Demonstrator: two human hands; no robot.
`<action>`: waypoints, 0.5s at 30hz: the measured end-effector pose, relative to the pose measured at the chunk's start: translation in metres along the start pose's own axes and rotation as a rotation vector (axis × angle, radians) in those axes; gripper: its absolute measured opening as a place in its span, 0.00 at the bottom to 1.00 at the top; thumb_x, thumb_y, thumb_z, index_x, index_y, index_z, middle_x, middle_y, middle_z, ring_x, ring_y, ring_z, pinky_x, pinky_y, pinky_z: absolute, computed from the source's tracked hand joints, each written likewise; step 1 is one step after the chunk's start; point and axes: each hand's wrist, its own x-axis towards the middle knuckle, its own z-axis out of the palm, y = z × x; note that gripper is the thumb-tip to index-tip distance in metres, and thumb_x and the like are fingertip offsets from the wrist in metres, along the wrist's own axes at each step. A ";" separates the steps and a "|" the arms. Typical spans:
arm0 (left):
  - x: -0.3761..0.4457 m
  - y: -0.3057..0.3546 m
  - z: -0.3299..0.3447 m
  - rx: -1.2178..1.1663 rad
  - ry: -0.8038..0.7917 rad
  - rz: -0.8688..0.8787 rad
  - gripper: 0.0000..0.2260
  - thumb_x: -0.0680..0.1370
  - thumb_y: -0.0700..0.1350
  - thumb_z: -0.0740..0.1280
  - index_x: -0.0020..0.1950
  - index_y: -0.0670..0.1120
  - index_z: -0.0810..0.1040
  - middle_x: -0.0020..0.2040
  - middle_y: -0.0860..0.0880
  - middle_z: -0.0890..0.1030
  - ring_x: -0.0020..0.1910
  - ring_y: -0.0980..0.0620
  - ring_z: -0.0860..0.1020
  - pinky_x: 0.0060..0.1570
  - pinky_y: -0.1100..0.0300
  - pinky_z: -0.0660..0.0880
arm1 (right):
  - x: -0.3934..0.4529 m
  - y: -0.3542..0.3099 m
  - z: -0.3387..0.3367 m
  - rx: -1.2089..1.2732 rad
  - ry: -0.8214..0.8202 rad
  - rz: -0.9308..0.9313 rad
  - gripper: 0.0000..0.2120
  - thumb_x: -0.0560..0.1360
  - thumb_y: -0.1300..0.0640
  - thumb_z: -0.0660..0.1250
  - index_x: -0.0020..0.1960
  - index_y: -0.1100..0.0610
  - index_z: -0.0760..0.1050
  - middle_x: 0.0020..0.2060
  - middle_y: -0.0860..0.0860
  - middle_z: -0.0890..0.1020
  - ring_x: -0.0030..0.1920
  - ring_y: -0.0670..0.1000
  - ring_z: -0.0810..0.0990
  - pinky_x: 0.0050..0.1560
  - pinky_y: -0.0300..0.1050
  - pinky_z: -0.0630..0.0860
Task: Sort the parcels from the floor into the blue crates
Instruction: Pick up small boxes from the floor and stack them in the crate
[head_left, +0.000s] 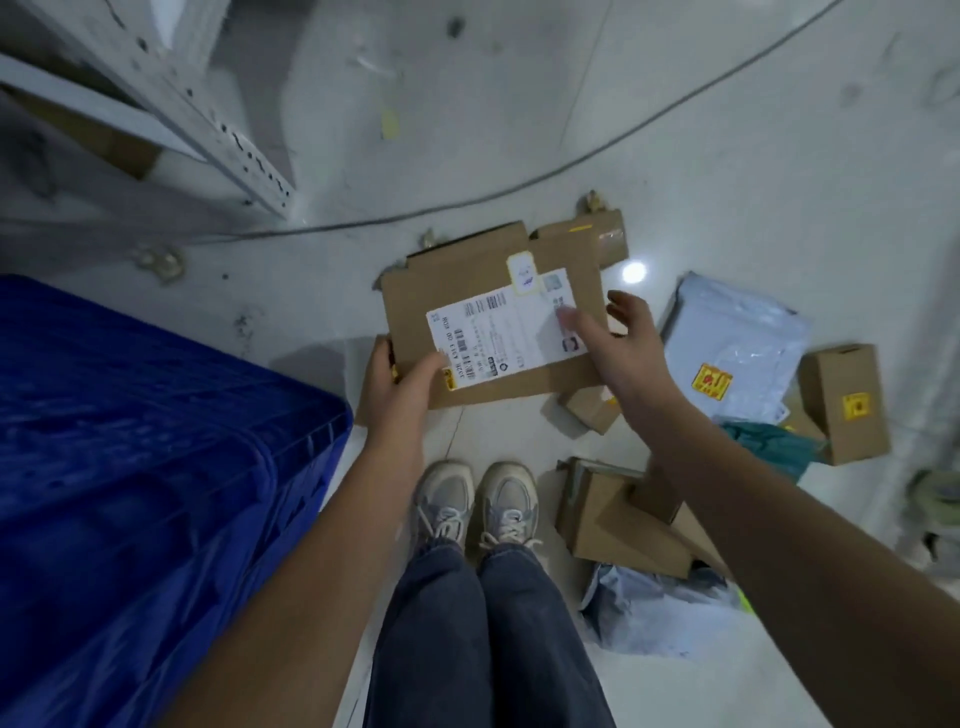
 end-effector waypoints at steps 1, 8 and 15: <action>-0.012 0.014 -0.004 -0.005 -0.002 0.035 0.17 0.73 0.42 0.69 0.56 0.59 0.73 0.55 0.54 0.80 0.52 0.54 0.79 0.53 0.53 0.76 | -0.013 -0.012 -0.006 0.035 -0.027 -0.010 0.31 0.69 0.46 0.72 0.69 0.52 0.66 0.56 0.45 0.77 0.47 0.44 0.81 0.42 0.36 0.77; -0.105 0.115 -0.041 -0.078 -0.088 0.297 0.23 0.72 0.39 0.70 0.63 0.57 0.74 0.51 0.55 0.81 0.42 0.64 0.81 0.32 0.72 0.75 | -0.104 -0.086 -0.053 0.338 -0.175 -0.083 0.25 0.64 0.49 0.76 0.57 0.45 0.68 0.48 0.46 0.84 0.46 0.45 0.84 0.38 0.37 0.80; -0.193 0.198 -0.085 -0.083 -0.146 0.490 0.22 0.71 0.41 0.72 0.56 0.65 0.74 0.51 0.64 0.81 0.49 0.68 0.79 0.39 0.77 0.73 | -0.187 -0.157 -0.065 0.469 -0.208 -0.059 0.45 0.55 0.39 0.72 0.68 0.48 0.60 0.46 0.43 0.85 0.45 0.45 0.85 0.39 0.43 0.80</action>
